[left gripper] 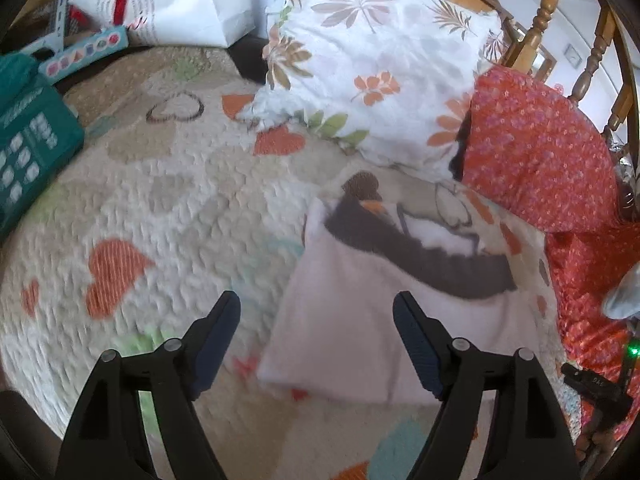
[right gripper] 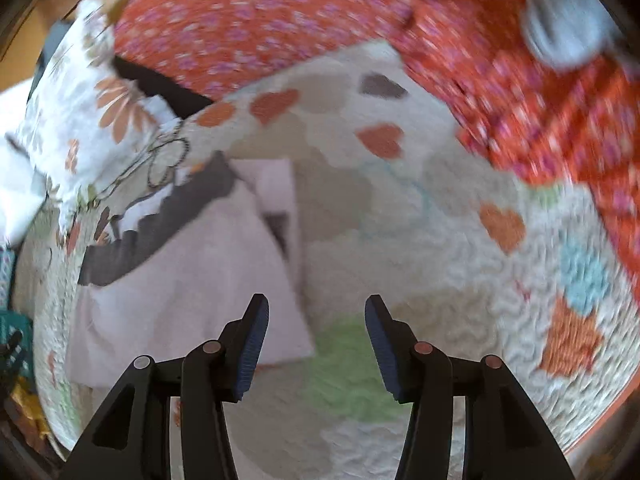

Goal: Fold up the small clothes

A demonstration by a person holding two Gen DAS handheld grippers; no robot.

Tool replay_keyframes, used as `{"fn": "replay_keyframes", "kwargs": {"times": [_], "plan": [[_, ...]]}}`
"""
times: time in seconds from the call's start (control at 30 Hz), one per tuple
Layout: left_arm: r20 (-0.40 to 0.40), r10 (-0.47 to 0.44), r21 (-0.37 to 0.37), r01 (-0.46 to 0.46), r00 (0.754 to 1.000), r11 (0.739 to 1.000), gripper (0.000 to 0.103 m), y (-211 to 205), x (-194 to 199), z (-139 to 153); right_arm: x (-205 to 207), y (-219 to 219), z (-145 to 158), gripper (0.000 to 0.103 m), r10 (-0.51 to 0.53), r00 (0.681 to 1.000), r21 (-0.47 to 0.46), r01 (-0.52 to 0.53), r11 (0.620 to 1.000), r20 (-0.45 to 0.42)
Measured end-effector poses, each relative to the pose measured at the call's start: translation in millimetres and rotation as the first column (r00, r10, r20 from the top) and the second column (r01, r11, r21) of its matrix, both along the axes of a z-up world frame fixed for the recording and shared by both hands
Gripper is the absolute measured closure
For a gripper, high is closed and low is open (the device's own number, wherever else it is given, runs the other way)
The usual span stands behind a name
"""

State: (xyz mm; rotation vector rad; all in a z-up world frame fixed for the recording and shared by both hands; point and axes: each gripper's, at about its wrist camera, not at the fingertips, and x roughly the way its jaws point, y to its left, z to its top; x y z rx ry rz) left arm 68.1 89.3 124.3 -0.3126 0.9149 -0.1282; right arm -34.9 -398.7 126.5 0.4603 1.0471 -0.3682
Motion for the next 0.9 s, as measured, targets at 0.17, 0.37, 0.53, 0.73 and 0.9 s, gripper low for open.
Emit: {"fn": "replay_keyframes", "kwargs": {"times": [0.17,0.37,0.53,0.73,0.9], "plan": [[-0.076,-0.025,0.006,0.026,0.997,1.0,0.024,-21,10,-29,-6,-21,-34,0.042,-0.024,0.999,0.123,0.021,0.992,0.023],[-0.061,-0.1,0.124,0.107,0.993,0.986,0.024,-55,30,-45,6,-18,-72,0.042,0.01,0.996,0.295,-0.035,0.955,0.087],[-0.067,-0.174,0.195,0.184,0.983,0.963,0.024,-81,41,-52,9,-5,-84,0.075,0.097,0.987,0.333,-0.135,0.933,0.129],[-0.129,-0.153,0.219,0.179,0.98,0.959,0.024,-86,47,-68,3,-14,-65,0.098,0.098,0.979,0.306,-0.15,0.94,0.177],[-0.167,-0.115,0.218,0.151,0.979,0.964,0.024,-73,49,-78,-8,-41,-59,0.101,0.0,0.993,0.186,-0.022,0.982,0.121]]}}
